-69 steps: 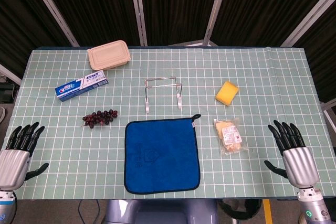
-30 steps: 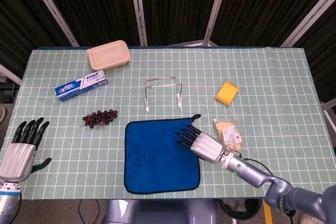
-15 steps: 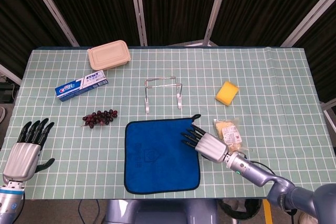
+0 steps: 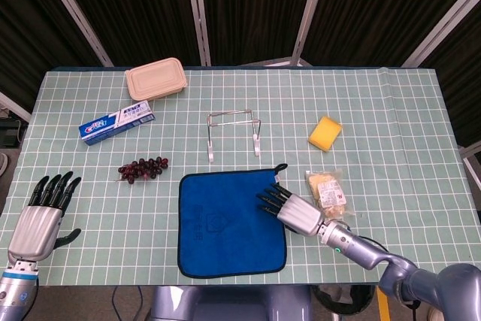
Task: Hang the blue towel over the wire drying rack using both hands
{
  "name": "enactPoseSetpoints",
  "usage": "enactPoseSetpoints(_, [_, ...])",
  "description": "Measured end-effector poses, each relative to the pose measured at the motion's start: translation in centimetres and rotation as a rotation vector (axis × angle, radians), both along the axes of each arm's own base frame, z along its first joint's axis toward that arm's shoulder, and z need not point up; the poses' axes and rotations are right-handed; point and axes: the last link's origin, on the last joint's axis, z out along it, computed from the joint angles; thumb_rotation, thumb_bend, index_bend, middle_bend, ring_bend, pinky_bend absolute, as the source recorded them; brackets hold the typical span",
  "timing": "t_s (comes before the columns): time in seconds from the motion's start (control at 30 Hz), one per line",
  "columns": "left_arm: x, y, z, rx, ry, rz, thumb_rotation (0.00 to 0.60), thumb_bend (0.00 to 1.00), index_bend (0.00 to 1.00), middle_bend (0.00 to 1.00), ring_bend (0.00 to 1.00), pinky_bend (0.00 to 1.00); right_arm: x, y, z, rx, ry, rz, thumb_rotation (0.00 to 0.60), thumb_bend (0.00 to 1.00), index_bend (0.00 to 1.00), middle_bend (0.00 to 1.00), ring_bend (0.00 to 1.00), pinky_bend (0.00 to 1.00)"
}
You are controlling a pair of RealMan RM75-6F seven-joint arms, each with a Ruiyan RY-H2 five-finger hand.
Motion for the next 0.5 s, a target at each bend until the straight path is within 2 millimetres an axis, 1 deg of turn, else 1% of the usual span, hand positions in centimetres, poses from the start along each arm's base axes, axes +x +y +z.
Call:
enactPoseSetpoints(0.2, [-0.1,0.1,0.0,0.0,0.0,0.004,0.6,0.0,0.0,0.0,0.0,0.0,1.1,-0.3,-0.6,-0.007,-0.037,0.001,0.6,0.24,0.15,0.0,0.0,0.0])
enactPoseSetpoints(0.23, [-0.2,0.1,0.0,0.0,0.001,0.005,0.6,0.0,0.0,0.0,0.0,0.0,1.3,-0.4,-0.7,-0.008,-0.045,-0.002,0.6,0.25,0.17,0.0,0.0,0.0])
enactPoseSetpoints(0.4, [-0.3,0.1,0.0,-0.003,0.003,0.007,0.6,0.0,0.0,0.0,0.0,0.0,1.5,-0.5,-1.0,-0.003,-0.061,-0.009,0.6,0.36,0.32,0.0,0.0,0.0])
enactPoseSetpoints(0.47, [-0.3,0.1,-0.1,-0.003,0.004,0.007,0.6,0.0,0.0,0.0,0.0,0.0,1.6,-0.4,-1.1,0.003,-0.066,-0.011,0.6,0.4,0.44,0.0,0.0,0.0])
enactPoseSetpoints(0.5, [-0.3,0.2,-0.1,-0.004,0.004,0.007,0.6,0.0,0.0,0.0,0.0,0.0,1.5,-0.4,-1.2,0.007,-0.069,-0.012,0.6,0.41,0.47,0.0,0.0,0.0])
